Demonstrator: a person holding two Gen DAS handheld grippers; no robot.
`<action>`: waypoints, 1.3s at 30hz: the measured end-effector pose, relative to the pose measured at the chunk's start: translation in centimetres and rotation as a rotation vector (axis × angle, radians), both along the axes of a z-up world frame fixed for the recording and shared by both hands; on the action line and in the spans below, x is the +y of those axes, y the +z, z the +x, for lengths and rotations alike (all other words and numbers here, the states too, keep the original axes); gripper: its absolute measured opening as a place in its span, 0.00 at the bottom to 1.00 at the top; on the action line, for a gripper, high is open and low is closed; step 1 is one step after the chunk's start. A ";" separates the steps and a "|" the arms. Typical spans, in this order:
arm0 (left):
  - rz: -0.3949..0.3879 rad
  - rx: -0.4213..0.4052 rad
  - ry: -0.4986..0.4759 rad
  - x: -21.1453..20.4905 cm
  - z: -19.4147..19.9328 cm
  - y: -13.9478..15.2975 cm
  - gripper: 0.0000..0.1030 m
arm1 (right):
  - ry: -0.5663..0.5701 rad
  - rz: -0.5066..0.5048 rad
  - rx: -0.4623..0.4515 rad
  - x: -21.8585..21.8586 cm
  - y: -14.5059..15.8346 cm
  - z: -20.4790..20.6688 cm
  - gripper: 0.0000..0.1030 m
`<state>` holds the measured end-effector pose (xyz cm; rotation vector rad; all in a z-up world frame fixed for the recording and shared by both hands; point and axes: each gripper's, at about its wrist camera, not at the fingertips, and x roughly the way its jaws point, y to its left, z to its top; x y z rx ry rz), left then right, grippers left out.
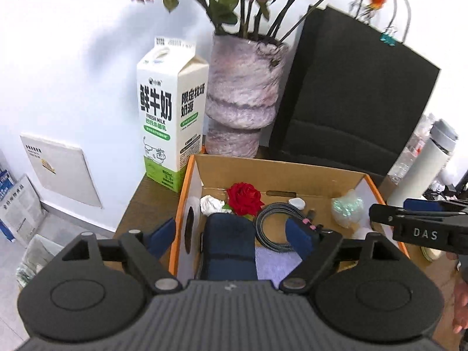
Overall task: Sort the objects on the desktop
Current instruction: 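Carry the navy case and cable into the box and open both tools, then withdraw both tools from the box back over the table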
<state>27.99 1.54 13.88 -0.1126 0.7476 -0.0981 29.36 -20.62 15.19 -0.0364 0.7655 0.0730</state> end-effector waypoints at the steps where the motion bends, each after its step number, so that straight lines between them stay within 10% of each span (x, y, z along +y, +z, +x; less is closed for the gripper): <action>1: -0.005 -0.006 -0.007 0.0 -0.7 0.4 0.83 | 0.001 -0.002 -0.005 0.0 0.2 -0.6 0.61; 14: -0.005 -0.090 -0.060 -0.3 -12.9 -1.8 0.96 | -0.092 -0.094 -0.279 -0.3 -1.5 -16.5 0.85; 27: 0.001 -0.099 -0.007 -2.2 -24.8 -10.7 0.93 | -0.091 0.113 -0.199 -1.1 -11.1 -29.3 0.85; 39: -0.010 -0.111 0.033 0.7 -22.4 -11.0 0.83 | -0.051 0.103 -0.238 -1.6 -10.1 -28.1 0.86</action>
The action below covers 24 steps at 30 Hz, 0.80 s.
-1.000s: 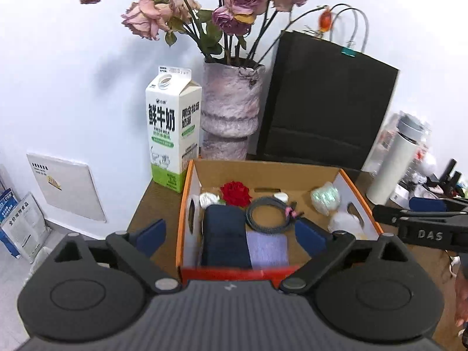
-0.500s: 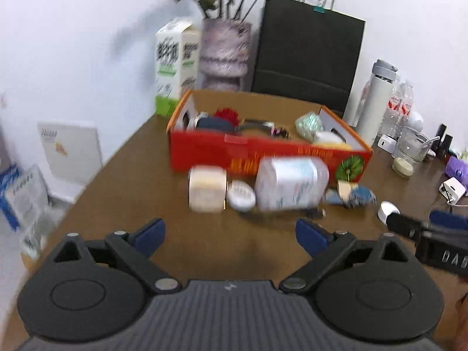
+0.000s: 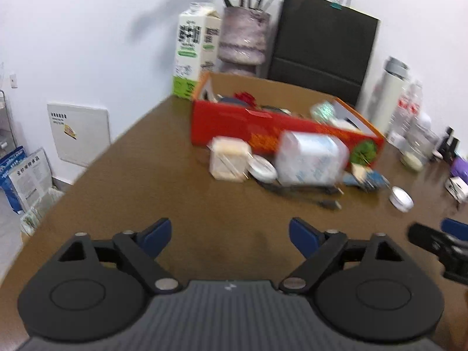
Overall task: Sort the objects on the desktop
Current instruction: 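Withdraw both tools from the box back over the table, then grasp the beige square box with the left tool while the right tool grasps the white bottle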
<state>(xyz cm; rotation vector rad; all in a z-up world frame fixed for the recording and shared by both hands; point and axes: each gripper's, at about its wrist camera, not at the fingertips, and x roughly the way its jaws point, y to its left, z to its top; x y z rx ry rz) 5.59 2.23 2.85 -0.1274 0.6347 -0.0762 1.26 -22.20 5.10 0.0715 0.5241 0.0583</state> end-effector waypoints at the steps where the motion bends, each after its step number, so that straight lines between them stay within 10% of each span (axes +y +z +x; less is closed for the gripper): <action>1: -0.011 -0.009 -0.009 0.3 0.7 0.3 0.82 | -0.003 0.004 0.000 0.0 0.2 0.7 0.86; 14: -0.047 -0.055 -0.117 0.1 10.5 -0.5 0.54 | 0.080 0.047 -0.009 2.7 0.9 8.3 0.86; 24: -0.174 -0.053 -0.064 3.1 9.7 -1.8 0.65 | 0.104 0.063 -0.001 5.1 0.6 13.9 0.86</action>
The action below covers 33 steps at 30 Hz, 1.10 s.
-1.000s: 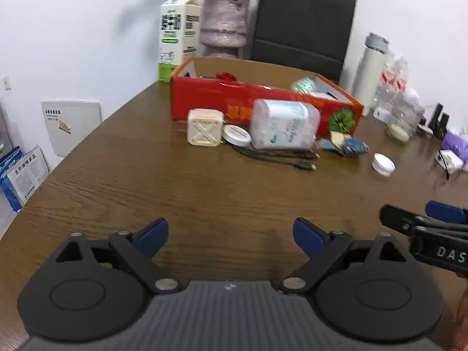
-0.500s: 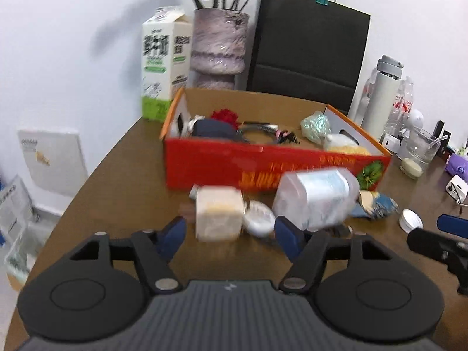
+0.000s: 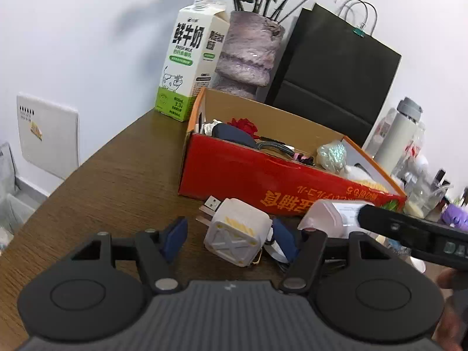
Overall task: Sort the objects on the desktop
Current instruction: 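Grasp the beige square box with the left tool while the right tool grasps the white bottle, then carry the beige box and white bottle into the cardboard box and open both tools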
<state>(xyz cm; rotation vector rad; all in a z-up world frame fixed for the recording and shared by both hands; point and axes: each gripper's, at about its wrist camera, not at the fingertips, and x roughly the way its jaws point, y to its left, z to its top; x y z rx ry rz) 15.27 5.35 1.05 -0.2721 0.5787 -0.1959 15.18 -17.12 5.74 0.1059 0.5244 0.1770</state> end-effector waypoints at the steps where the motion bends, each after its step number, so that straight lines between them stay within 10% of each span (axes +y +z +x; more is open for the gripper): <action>1: -0.002 0.004 -0.004 0.0 0.1 0.0 0.65 | 0.002 0.000 0.007 0.3 -0.2 0.5 0.86; 14: 0.047 -0.021 -0.051 -0.8 0.6 0.5 0.55 | -0.003 0.111 0.037 -0.9 -1.4 1.9 0.85; 25: -0.004 -0.063 0.024 1.1 -0.6 1.7 0.54 | -0.014 -0.086 -0.026 2.7 -2.3 1.3 0.79; 33: -0.019 -0.152 -0.032 0.1 -1.4 5.6 0.54 | -0.020 0.066 -0.161 -1.2 4.9 -2.9 0.79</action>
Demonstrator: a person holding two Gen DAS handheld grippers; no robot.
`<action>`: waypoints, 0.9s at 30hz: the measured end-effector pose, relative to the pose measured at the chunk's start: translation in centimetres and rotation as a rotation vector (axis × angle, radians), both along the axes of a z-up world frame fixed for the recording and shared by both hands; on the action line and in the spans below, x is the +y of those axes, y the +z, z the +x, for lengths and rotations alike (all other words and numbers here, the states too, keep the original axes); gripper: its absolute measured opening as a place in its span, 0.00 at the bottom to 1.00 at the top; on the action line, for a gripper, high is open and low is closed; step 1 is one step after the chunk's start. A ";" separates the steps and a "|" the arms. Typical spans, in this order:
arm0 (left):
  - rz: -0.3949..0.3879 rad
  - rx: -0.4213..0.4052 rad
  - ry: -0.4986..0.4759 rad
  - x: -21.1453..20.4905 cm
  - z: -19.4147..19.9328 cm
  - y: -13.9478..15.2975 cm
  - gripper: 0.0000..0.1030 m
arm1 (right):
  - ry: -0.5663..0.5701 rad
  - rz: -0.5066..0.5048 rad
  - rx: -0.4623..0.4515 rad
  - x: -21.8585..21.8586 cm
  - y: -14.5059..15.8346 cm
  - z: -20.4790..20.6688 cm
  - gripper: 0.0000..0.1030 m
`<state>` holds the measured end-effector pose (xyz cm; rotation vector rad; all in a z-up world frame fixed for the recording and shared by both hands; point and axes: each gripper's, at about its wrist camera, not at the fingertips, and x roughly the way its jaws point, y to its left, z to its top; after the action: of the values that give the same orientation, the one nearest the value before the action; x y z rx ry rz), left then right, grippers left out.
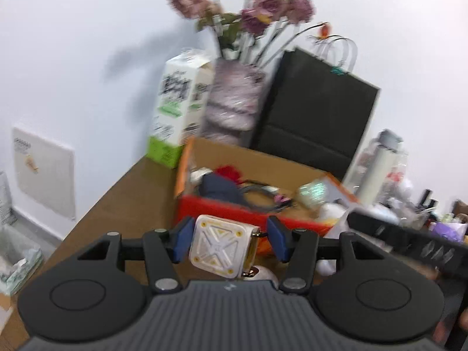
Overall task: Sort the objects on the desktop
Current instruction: 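Carry the beige box and white bottle into the cardboard box and open both tools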
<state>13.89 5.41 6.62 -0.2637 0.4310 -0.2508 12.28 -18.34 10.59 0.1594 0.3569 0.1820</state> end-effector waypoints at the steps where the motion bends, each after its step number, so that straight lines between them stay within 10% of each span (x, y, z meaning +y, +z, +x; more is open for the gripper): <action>1: -0.015 -0.004 -0.023 -0.1 0.4 1.0 0.54 | 0.003 0.009 -0.016 -0.7 1.2 0.1 0.79; 7: -0.048 0.079 -0.099 -2.2 8.2 4.5 0.54 | -0.002 0.028 0.034 -3.3 4.4 7.9 0.79; 13: 0.071 0.235 -0.196 -6.8 15.5 1.5 0.54 | 0.013 0.084 0.265 -4.0 -0.8 17.8 0.79; 22: 0.142 0.339 -0.207 -9.4 17.4 -3.2 0.58 | 0.051 -0.190 0.393 -0.1 -5.2 21.3 0.80; 27: 0.101 0.318 -0.181 -7.6 17.2 -1.6 0.60 | 0.029 -0.134 0.384 -1.2 -3.6 20.8 0.80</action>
<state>31.12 -2.15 5.03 -0.1647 0.7819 -0.3651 33.07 -19.50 7.02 0.0560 0.7518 0.1547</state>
